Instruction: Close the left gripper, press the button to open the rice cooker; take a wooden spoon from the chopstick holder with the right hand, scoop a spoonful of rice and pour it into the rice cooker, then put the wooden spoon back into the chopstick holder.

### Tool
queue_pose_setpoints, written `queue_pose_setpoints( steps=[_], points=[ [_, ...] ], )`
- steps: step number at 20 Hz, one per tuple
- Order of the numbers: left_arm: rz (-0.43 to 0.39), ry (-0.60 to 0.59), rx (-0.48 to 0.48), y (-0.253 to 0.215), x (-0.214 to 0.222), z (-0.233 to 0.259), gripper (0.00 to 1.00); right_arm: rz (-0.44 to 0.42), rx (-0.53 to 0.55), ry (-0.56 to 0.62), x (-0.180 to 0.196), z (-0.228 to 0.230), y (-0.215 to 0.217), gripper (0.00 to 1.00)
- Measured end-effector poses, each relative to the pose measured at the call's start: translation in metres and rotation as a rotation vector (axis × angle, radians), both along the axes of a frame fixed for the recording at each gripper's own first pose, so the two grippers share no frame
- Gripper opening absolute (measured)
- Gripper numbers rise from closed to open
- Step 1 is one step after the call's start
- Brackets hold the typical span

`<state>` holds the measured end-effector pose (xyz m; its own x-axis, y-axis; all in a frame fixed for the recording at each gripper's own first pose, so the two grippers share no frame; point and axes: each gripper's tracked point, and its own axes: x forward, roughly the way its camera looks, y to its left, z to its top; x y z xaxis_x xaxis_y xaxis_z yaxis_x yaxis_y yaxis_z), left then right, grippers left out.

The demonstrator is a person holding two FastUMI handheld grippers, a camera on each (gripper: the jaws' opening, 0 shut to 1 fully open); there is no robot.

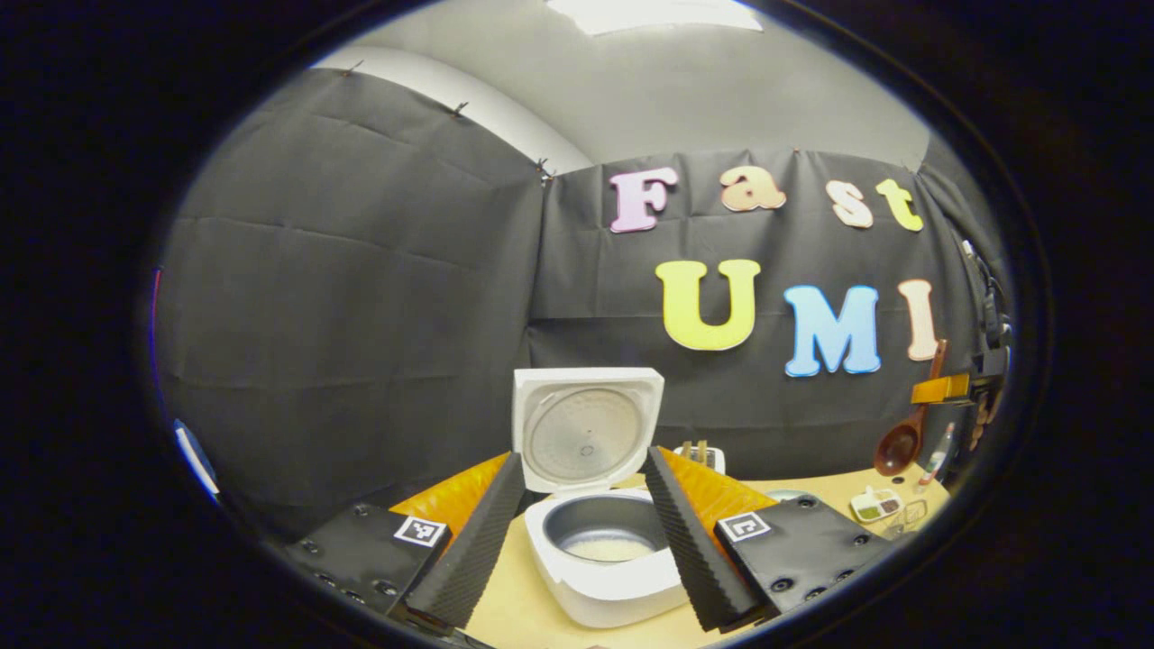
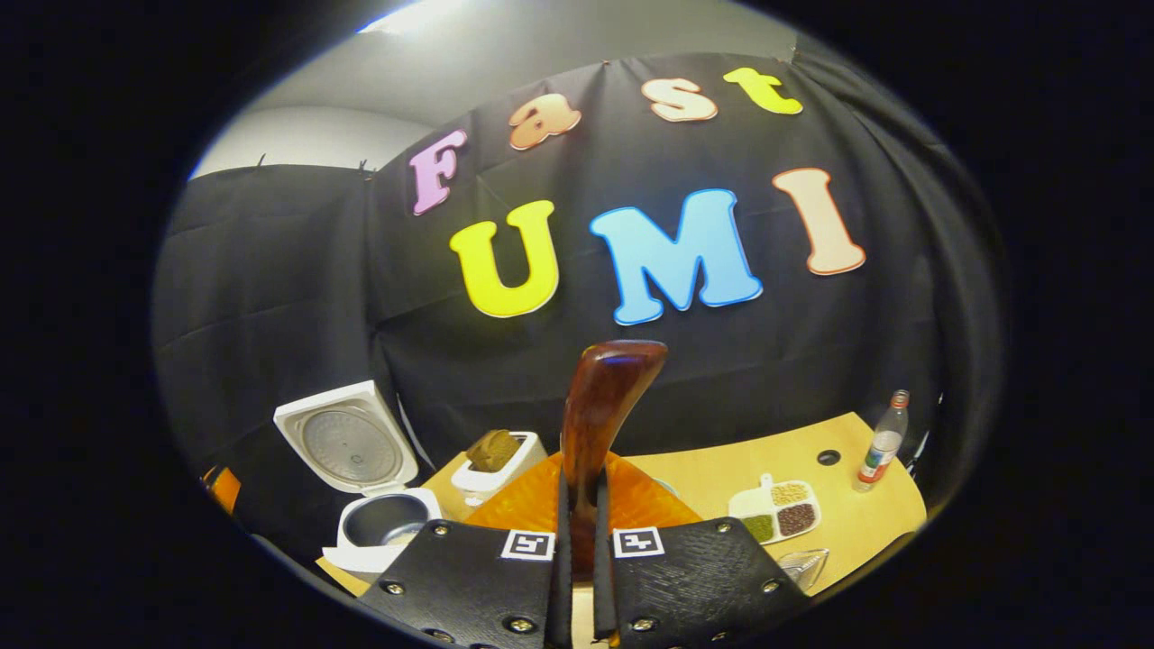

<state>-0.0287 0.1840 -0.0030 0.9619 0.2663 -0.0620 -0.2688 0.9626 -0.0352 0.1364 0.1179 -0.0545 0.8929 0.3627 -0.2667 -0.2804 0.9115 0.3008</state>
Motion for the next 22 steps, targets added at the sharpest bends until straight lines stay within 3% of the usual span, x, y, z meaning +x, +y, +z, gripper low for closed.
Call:
queue_pose_setpoints(
  steps=[9,10,13,19,22],
  points=[
    [-0.059,0.002,0.017,-0.05,0.019,0.004,0.97,-0.235,-0.065,0.083,-0.002,-0.064,-0.12,0.1],
    [-0.06,0.003,0.022,-0.052,0.02,0.004,0.94,-0.257,-0.073,0.094,-0.001,-0.073,-0.129,0.1],
    [-0.062,0.006,0.039,-0.061,0.022,0.006,0.97,-0.311,-0.107,0.132,0.0,-0.102,-0.155,0.1],
    [-0.038,0.01,0.066,-0.063,0.018,0.011,0.9,-0.366,-0.131,0.243,-0.002,-0.162,-0.182,0.1],
    [-0.022,0.013,0.07,-0.062,0.019,0.009,0.97,-0.352,-0.131,0.306,-0.007,-0.187,-0.179,0.09]
  ],
)
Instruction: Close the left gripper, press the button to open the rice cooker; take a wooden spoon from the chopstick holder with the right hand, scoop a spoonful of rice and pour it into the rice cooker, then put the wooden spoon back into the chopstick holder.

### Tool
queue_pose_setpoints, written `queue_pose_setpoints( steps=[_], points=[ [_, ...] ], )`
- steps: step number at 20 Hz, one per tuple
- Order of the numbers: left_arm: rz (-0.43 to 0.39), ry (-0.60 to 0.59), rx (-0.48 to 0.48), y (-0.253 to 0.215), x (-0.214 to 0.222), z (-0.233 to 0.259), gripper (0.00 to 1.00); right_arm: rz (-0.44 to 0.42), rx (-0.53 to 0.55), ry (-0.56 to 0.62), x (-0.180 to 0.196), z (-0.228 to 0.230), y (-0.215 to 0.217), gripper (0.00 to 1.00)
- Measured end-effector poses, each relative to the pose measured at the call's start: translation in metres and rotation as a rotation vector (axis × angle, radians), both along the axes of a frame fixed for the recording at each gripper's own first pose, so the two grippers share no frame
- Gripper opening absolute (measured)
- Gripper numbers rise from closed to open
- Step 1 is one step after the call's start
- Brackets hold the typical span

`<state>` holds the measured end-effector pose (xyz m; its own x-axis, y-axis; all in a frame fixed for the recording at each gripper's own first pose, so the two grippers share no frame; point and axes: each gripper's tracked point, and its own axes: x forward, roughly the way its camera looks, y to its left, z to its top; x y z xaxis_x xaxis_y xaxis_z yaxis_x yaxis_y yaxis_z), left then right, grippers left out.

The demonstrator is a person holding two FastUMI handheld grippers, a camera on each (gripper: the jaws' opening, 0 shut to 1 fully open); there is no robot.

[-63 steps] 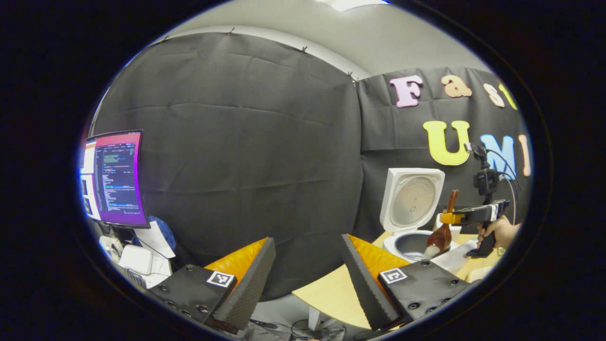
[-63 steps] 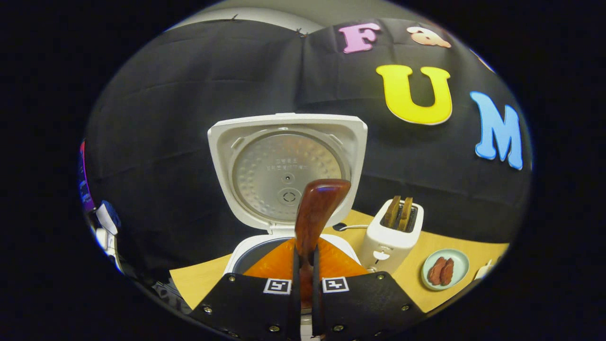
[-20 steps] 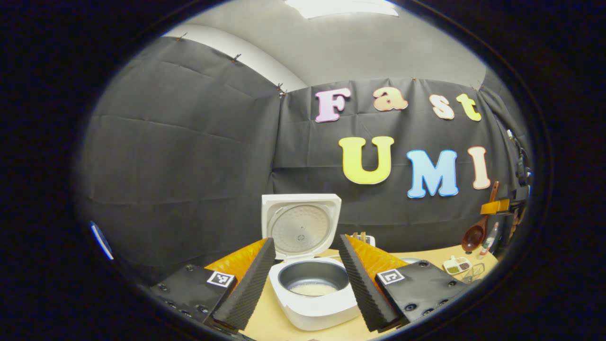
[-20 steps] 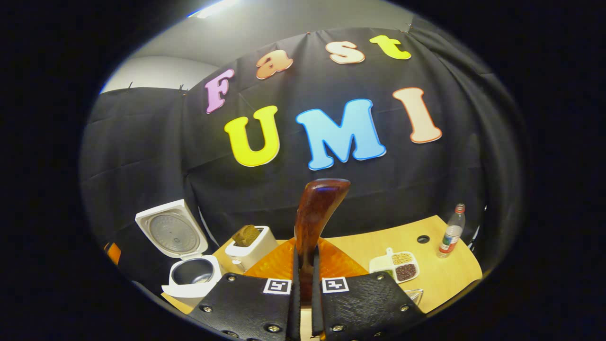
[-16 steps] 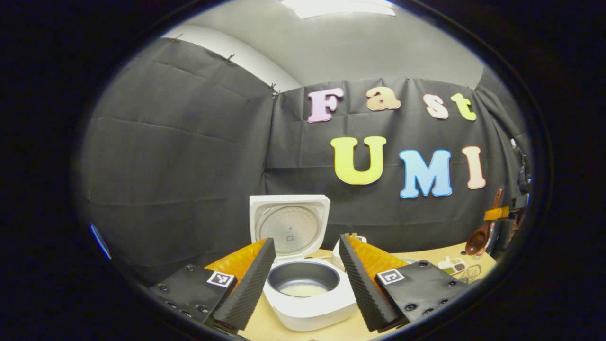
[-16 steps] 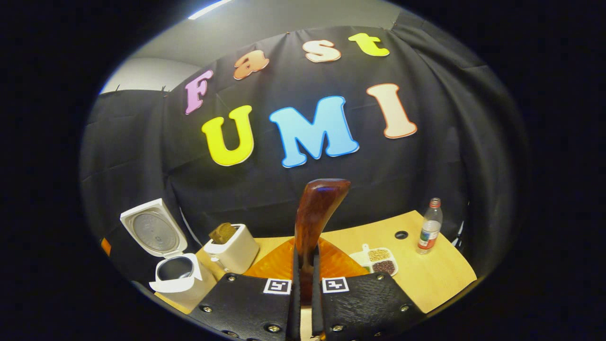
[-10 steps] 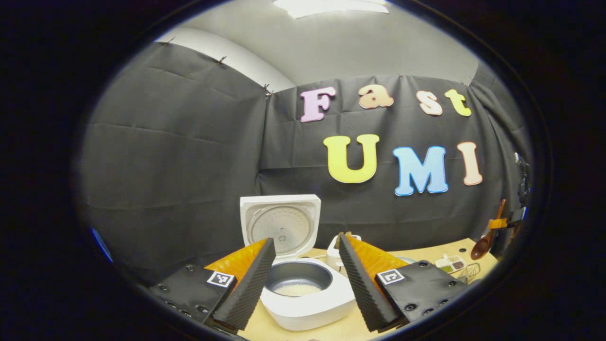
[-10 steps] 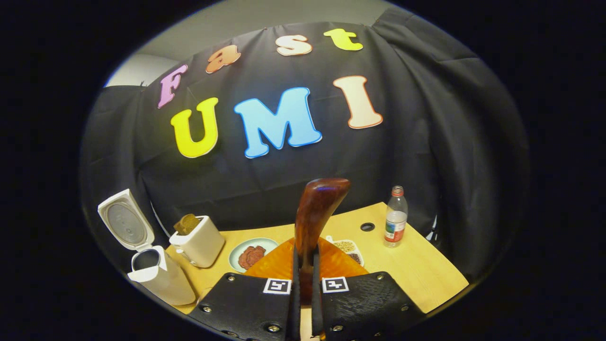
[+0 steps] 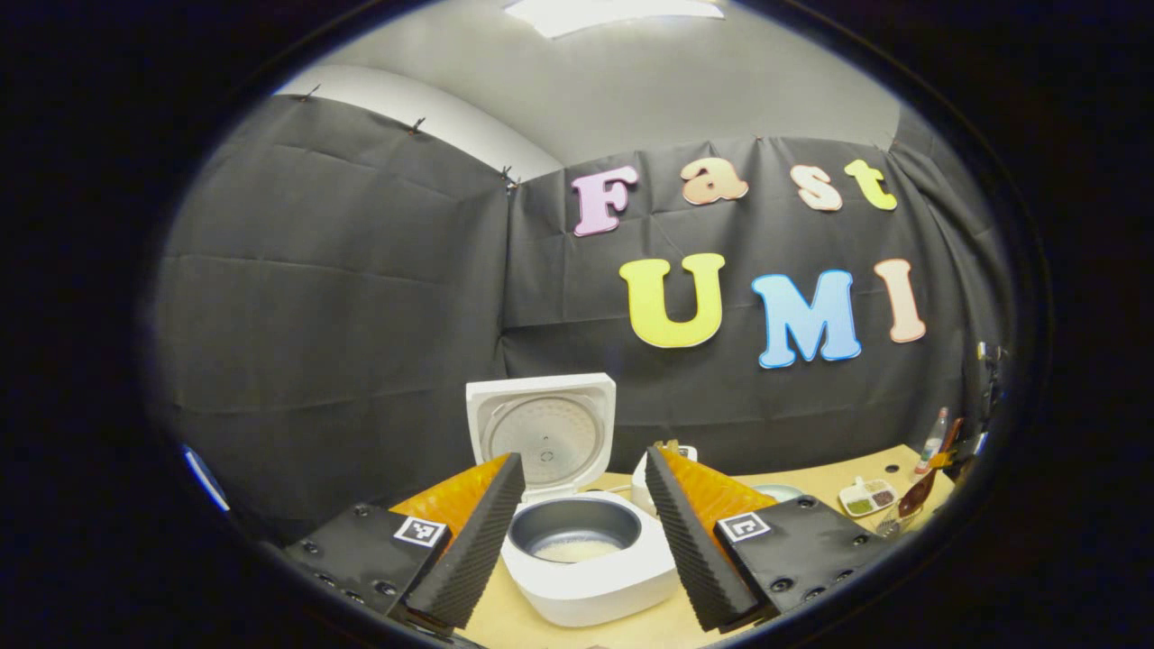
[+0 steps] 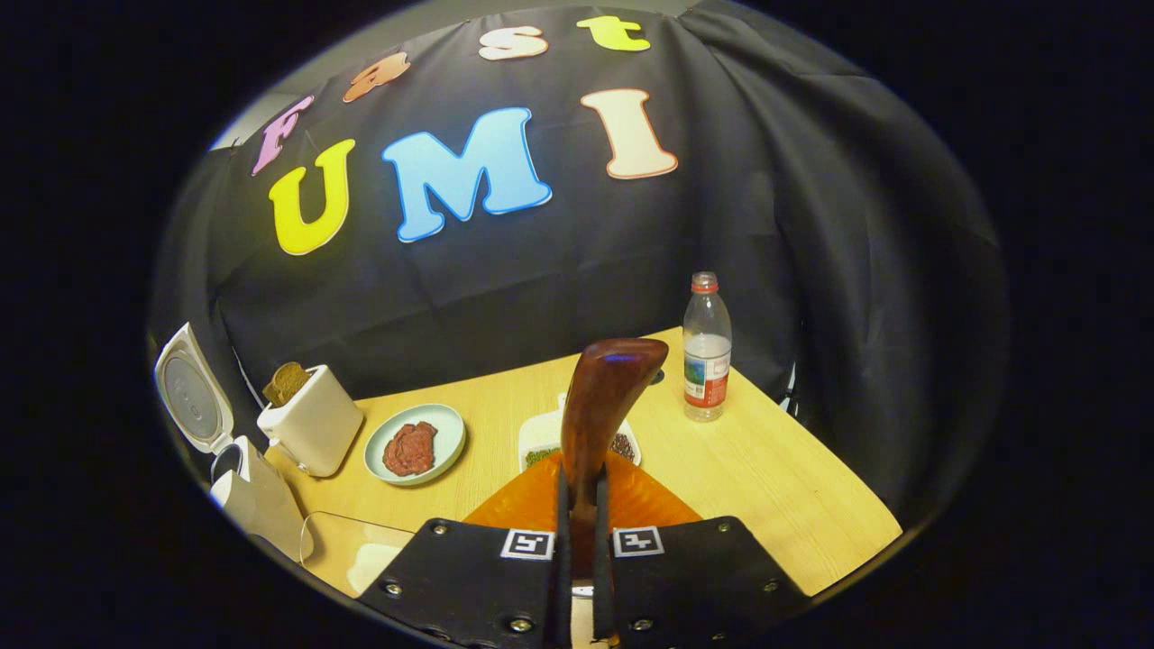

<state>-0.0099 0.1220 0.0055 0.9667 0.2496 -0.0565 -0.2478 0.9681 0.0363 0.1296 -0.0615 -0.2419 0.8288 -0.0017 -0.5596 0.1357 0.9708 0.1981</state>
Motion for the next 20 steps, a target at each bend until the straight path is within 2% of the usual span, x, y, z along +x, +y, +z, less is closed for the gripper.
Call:
queue_pose_setpoints(
  steps=[1,2,3,7,9,10,11,14,15,16,17,20],
  points=[
    [0.004,0.001,-0.001,0.001,-0.002,-0.001,0.97,0.005,0.001,0.017,-0.002,-0.007,0.001,0.09],
    [0.006,0.002,-0.001,0.001,-0.002,-0.001,0.9,0.009,0.001,0.031,-0.003,-0.012,0.001,0.1],
    [0.006,0.002,0.001,0.0,-0.004,0.0,0.94,0.013,0.0,0.044,-0.005,-0.017,0.002,0.1],
    [0.005,-0.002,0.006,-0.002,-0.01,-0.001,0.94,0.027,0.012,0.061,-0.01,-0.018,0.005,0.14],
    [0.006,-0.004,0.0,0.0,-0.004,-0.001,0.94,0.025,0.013,0.023,-0.012,-0.002,0.004,0.22],
    [0.006,-0.005,-0.005,0.0,-0.001,0.0,0.94,0.031,0.007,0.002,-0.014,0.006,0.004,0.36],
    [0.007,-0.003,-0.009,0.001,0.002,-0.001,0.94,0.032,-0.013,-0.02,-0.015,0.017,0.002,0.45],
    [0.008,-0.001,-0.012,0.004,0.015,-0.001,0.94,-0.005,-0.115,-0.133,-0.014,0.059,-0.016,0.99],
    [0.005,-0.004,-0.011,0.005,0.02,0.001,0.97,-0.008,-0.13,-0.172,-0.016,0.074,-0.017,0.99],
    [0.005,-0.007,-0.009,0.007,0.025,0.004,0.94,-0.007,-0.142,-0.201,-0.018,0.087,-0.018,0.99],
    [0.006,-0.011,-0.008,0.01,0.032,0.008,0.97,-0.007,-0.151,-0.222,-0.021,0.097,-0.018,0.99],
    [0.006,-0.018,-0.013,0.019,0.052,0.017,0.95,-0.007,-0.154,-0.276,-0.03,0.125,-0.018,0.99]
  ],
)
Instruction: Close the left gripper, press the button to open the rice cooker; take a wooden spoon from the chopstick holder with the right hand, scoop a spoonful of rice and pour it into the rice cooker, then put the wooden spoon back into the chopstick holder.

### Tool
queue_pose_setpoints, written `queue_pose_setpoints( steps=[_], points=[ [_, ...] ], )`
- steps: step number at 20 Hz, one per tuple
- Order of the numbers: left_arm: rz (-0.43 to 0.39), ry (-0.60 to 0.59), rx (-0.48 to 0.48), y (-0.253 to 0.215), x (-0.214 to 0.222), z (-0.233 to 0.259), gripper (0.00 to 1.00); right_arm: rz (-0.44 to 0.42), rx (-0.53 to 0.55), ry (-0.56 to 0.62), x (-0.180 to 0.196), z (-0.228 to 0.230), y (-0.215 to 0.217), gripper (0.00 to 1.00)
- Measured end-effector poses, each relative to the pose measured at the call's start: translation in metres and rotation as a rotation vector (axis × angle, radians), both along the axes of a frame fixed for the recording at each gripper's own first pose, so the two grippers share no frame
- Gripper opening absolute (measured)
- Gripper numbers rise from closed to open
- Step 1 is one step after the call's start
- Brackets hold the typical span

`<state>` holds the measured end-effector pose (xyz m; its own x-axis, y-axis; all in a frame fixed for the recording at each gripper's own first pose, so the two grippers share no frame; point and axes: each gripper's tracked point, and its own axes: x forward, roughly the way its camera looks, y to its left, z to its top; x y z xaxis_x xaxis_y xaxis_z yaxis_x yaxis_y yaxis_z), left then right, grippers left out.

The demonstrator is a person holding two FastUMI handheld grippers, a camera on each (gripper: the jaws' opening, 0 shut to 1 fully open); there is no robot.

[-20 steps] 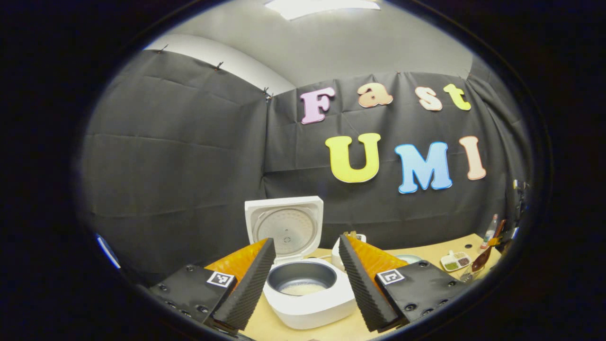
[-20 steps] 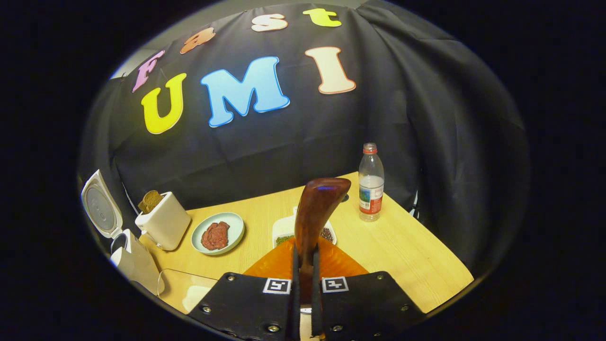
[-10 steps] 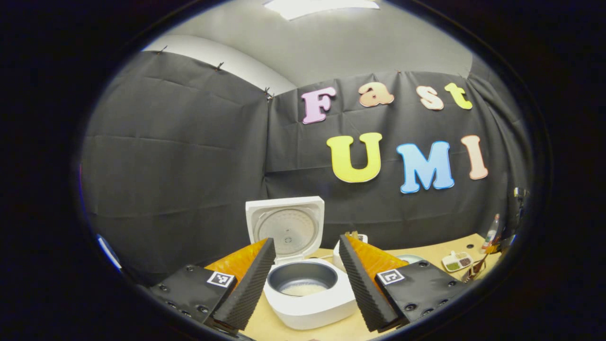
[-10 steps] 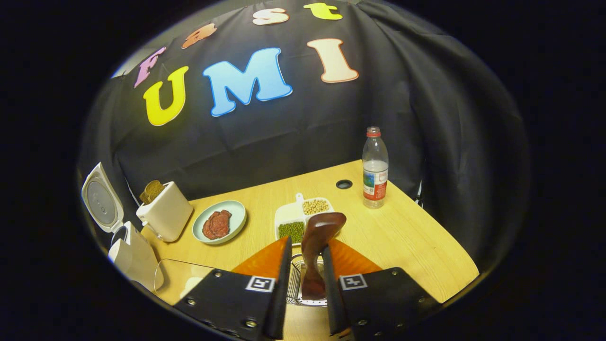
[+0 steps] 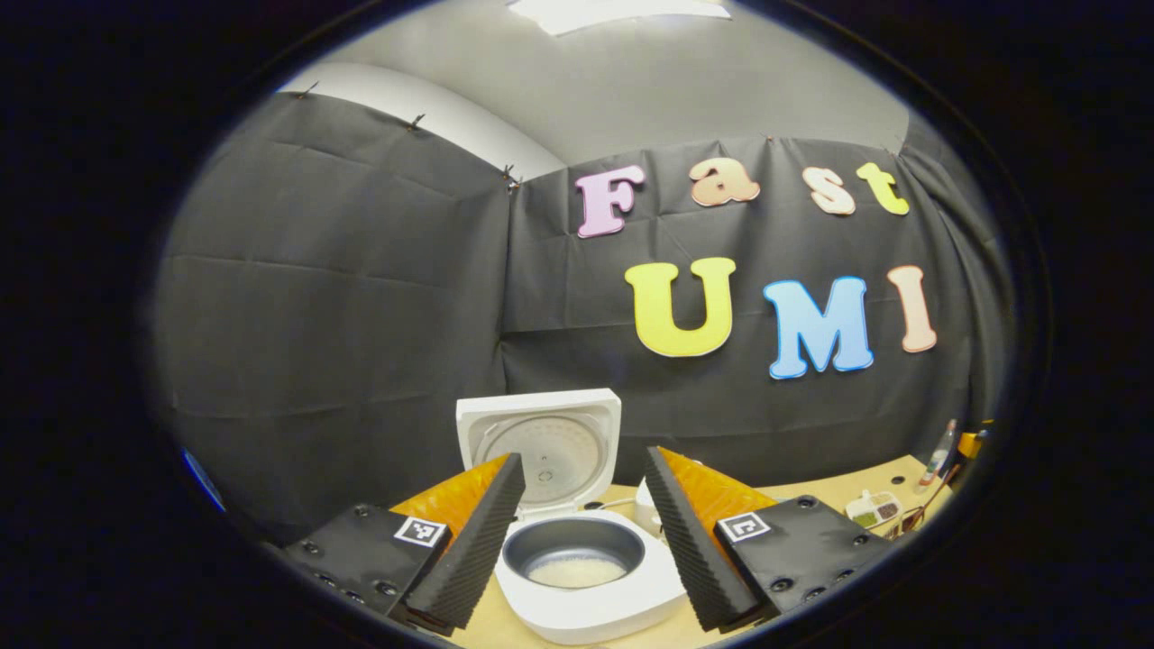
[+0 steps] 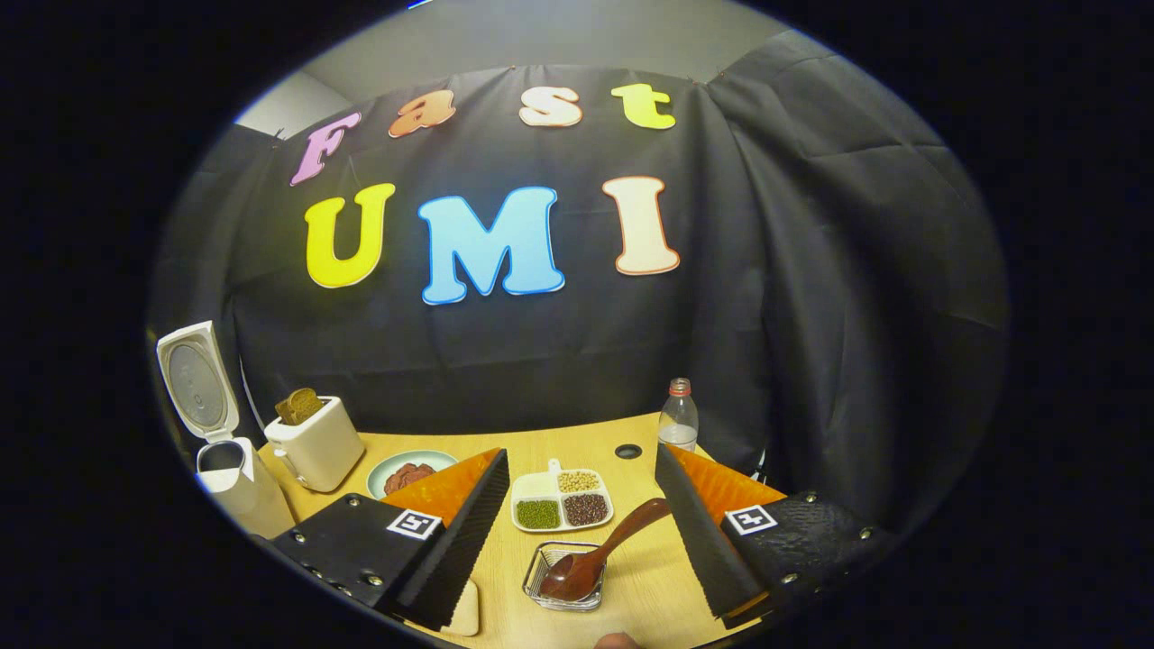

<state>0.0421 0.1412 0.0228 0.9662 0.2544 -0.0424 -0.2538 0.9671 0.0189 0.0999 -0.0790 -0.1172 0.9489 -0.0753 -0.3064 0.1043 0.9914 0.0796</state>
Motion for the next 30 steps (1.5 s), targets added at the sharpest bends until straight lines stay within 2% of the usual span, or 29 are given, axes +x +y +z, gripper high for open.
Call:
queue_pose_setpoints(
  steps=[8,14,18,22,24,27,28,30],
  points=[
    [0.041,-0.015,0.003,0.054,0.078,0.033,0.97,-0.018,-0.076,-0.046,-0.031,0.024,-0.005,0.99],
    [0.051,-0.006,-0.019,0.091,0.147,0.049,0.97,-0.075,-0.102,-0.035,-0.054,0.024,-0.014,0.99],
    [0.051,0.006,-0.005,0.112,0.19,0.054,0.92,-0.118,-0.115,-0.007,-0.073,0.016,-0.022,0.99],
    [0.059,0.042,-0.01,0.134,0.225,0.041,0.9,-0.151,-0.115,0.024,-0.09,0.007,-0.026,0.99],
    [0.069,0.055,-0.024,0.146,0.238,0.032,0.95,-0.162,-0.131,0.033,-0.097,0.004,-0.029,0.99],
    [0.048,0.103,-0.086,0.149,0.256,0.009,0.98,-0.164,-0.14,0.054,-0.104,-0.002,-0.029,0.99],
    [0.052,0.12,-0.109,0.153,0.262,0.001,0.94,-0.161,-0.139,0.056,-0.104,-0.002,-0.028,0.99],
    [0.053,0.165,-0.154,0.154,0.271,-0.014,0.94,-0.151,-0.145,0.058,-0.105,-0.002,-0.026,0.99]
  ],
)
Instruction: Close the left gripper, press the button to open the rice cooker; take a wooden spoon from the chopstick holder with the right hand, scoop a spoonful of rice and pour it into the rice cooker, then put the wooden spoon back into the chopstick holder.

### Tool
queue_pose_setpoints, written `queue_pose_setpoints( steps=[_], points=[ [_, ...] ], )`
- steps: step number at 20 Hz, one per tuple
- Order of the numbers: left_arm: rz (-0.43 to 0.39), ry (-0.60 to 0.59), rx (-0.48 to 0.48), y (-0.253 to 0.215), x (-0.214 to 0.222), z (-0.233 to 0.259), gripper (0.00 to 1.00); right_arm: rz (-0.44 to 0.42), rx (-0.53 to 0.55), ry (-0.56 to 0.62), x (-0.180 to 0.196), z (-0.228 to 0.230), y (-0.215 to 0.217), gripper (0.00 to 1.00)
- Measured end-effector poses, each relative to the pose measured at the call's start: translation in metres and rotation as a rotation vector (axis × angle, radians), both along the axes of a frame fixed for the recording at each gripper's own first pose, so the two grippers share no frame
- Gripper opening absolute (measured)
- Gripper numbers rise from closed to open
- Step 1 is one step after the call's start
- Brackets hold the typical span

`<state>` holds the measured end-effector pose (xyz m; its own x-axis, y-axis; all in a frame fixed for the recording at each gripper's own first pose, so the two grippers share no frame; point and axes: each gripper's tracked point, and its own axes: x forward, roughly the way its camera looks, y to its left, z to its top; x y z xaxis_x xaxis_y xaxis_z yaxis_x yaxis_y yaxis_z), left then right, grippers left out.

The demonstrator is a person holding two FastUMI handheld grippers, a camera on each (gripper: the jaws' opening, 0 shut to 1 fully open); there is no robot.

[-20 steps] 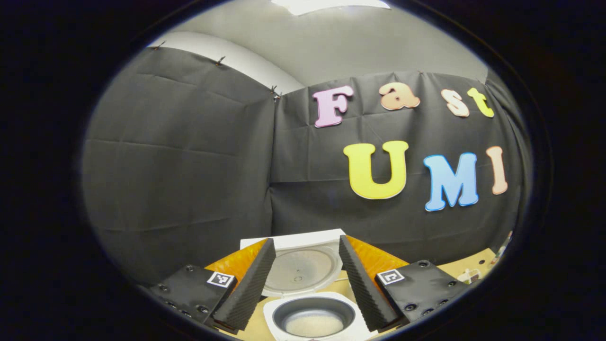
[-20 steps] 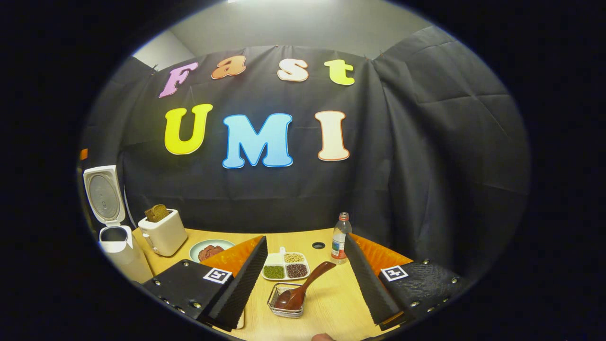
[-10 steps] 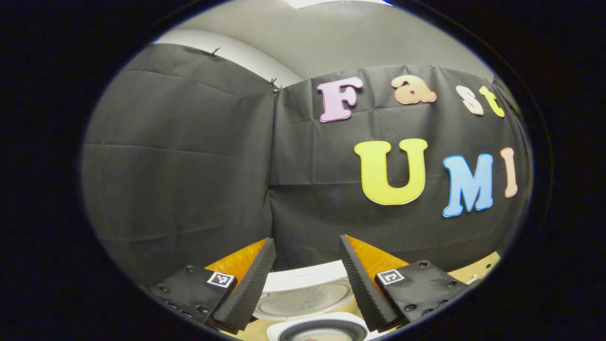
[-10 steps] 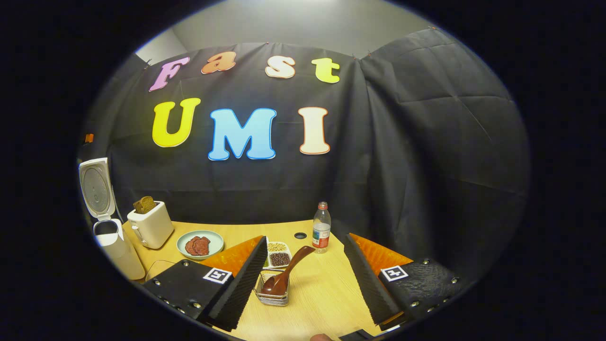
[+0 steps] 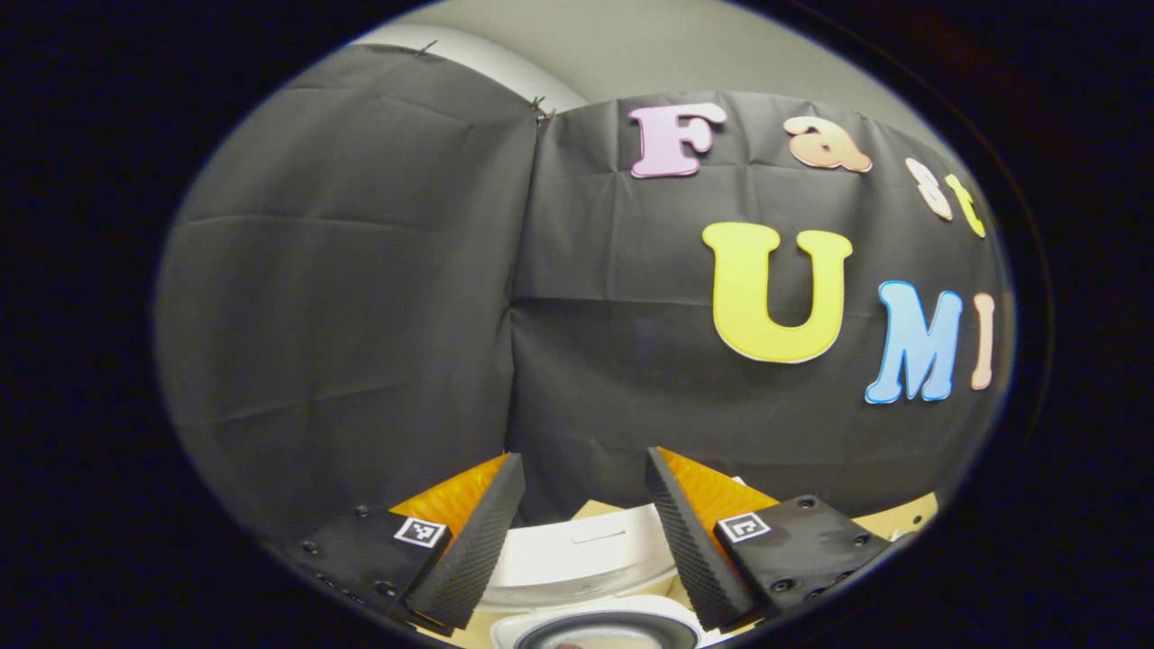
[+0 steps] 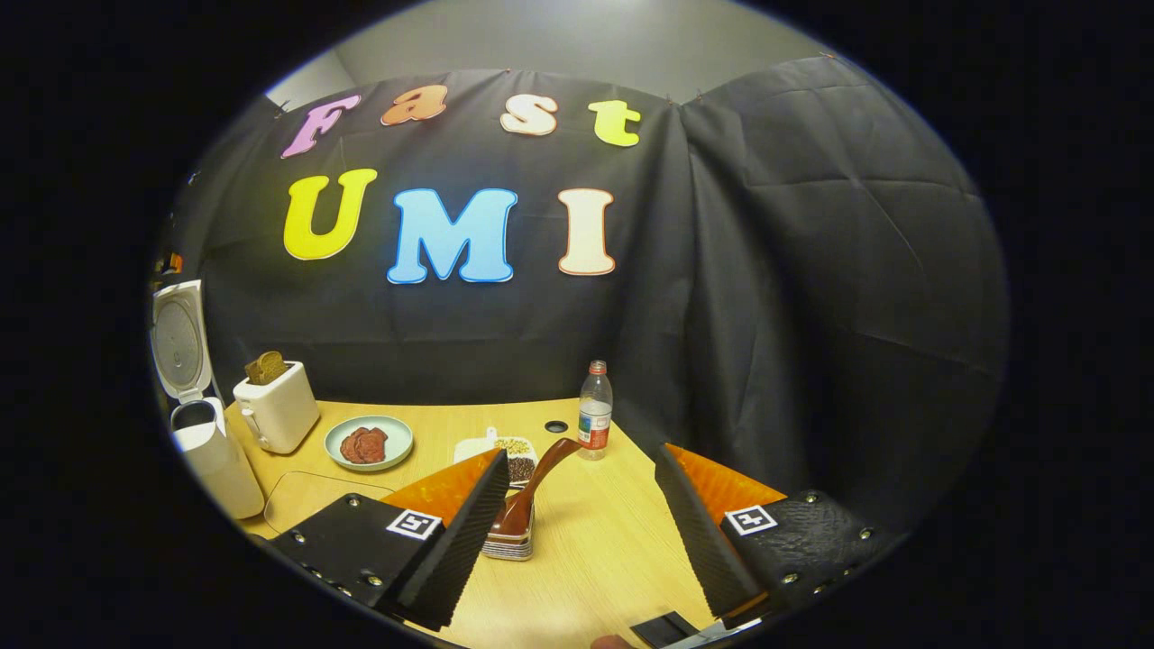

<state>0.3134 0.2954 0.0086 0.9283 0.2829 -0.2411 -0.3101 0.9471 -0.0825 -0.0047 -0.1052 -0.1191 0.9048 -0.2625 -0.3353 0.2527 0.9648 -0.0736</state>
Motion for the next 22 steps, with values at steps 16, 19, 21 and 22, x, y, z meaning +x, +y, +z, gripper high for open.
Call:
queue_pose_setpoints(
  steps=[16,19,21,22],
  points=[
    [0.003,0.047,0.053,-0.051,-0.058,-0.019,0.95,0.144,0.057,-0.057,0.042,0.016,0.017,0.98],
    [-0.011,0.062,0.032,-0.072,-0.082,-0.03,0.98,0.18,0.061,-0.076,0.049,0.023,0.022,0.98],
    [-0.022,0.065,0.046,-0.085,-0.099,-0.039,0.92,0.203,0.055,-0.079,0.053,0.024,0.025,0.98],
    [-0.027,0.064,0.05,-0.091,-0.106,-0.044,0.92,0.214,0.055,-0.078,0.054,0.024,0.027,0.98]
  ],
)
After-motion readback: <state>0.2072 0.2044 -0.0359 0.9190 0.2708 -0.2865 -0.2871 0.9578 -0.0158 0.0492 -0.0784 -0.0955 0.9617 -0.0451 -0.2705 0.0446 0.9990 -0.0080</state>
